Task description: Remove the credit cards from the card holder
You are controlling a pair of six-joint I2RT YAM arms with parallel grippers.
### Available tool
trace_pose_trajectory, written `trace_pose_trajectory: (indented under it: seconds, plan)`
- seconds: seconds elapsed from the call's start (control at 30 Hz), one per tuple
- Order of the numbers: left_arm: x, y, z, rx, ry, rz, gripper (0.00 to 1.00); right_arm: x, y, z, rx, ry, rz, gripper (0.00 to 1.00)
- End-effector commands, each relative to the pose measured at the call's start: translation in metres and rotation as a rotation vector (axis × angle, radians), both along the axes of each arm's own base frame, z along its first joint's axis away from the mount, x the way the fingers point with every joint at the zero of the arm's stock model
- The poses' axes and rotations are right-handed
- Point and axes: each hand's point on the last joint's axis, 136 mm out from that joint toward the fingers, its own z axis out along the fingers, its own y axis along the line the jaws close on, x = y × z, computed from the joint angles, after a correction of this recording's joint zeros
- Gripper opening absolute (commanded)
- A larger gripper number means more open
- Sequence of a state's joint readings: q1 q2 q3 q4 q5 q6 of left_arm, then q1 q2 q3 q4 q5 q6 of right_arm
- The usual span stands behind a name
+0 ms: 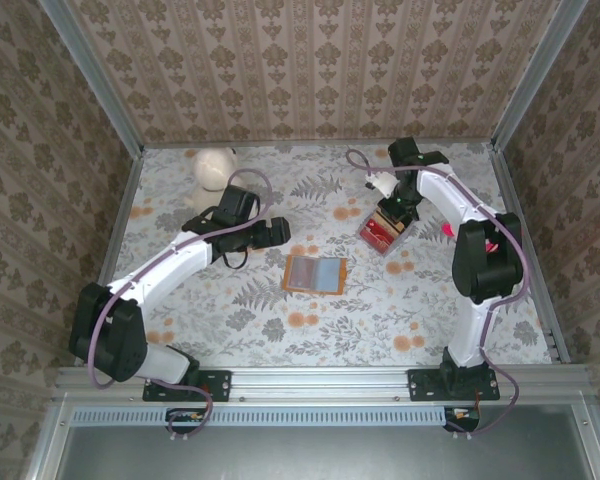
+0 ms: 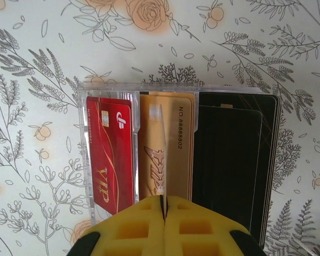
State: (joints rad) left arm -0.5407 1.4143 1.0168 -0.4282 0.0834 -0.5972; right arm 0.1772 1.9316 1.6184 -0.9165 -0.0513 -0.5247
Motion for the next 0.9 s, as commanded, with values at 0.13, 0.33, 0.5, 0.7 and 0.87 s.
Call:
trace_pose_trajectory:
  seconds: [0.13,0.33,0.5,0.7,0.87]
  plan:
    - [0.007,0.011,-0.002,0.068,-0.007,0.038,1.00,-0.004,0.000,-0.011,-0.022,0.065,0.025,0.00]
    - [0.007,0.012,-0.007,0.083,0.008,0.041,1.00,-0.004,0.002,-0.023,-0.009,0.090,0.000,0.03]
    - [0.007,0.013,-0.008,0.090,0.009,0.032,1.00,-0.001,0.004,-0.021,0.011,0.078,-0.030,0.17]
    - [0.005,0.007,-0.011,0.081,0.026,-0.011,1.00,0.010,0.011,0.002,0.105,0.014,-0.131,0.26]
    - [0.002,0.008,-0.012,0.088,0.025,-0.028,1.00,0.016,0.015,0.034,0.177,-0.079,-0.204,0.35]
